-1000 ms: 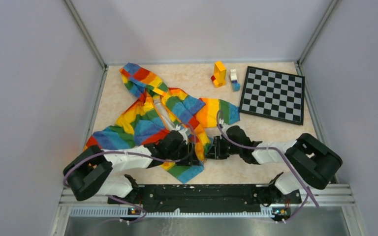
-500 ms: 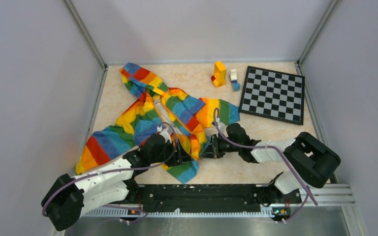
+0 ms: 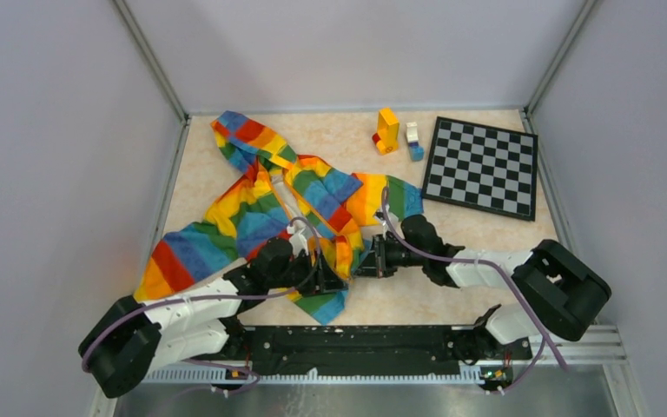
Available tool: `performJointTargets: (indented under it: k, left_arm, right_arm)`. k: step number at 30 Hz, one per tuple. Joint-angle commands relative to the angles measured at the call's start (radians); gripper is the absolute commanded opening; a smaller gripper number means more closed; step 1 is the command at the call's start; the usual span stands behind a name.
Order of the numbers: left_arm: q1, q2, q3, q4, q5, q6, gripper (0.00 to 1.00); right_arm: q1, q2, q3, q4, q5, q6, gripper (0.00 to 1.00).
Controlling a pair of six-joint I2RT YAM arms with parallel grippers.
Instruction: Zip up the jacket
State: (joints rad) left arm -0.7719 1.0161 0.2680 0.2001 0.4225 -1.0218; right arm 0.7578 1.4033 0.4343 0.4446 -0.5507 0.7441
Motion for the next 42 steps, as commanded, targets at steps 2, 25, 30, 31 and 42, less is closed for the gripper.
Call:
performJointTargets:
  k: [2, 25, 30, 31, 42]
  left_arm:
    - [0.002, -0.077, -0.042, 0.045, 0.009, 0.034, 0.64]
    - [-0.098, 0.136, 0.036, 0.078, -0.063, 0.028, 0.04]
    - [-0.139, 0.202, 0.044, 0.105, -0.058, 0.028, 0.0]
    - [-0.15, 0.214, 0.05, 0.101, -0.061, 0.034, 0.0]
    - [-0.169, 0.315, 0.054, 0.066, -0.116, -0.02, 0.0]
  right_arm:
    - [-0.006, -0.024, 0.053, 0.013, -0.004, 0.006, 0.0]
    - [0.002, -0.025, 0.081, 0.004, 0.027, 0.123, 0.0]
    - [0.021, -0.009, 0.08, 0.033, 0.053, 0.195, 0.0]
    - [0.021, -0.001, 0.08, 0.046, 0.054, 0.212, 0.0]
    - [0.045, 0.004, 0.007, 0.231, -0.019, 0.408, 0.0]
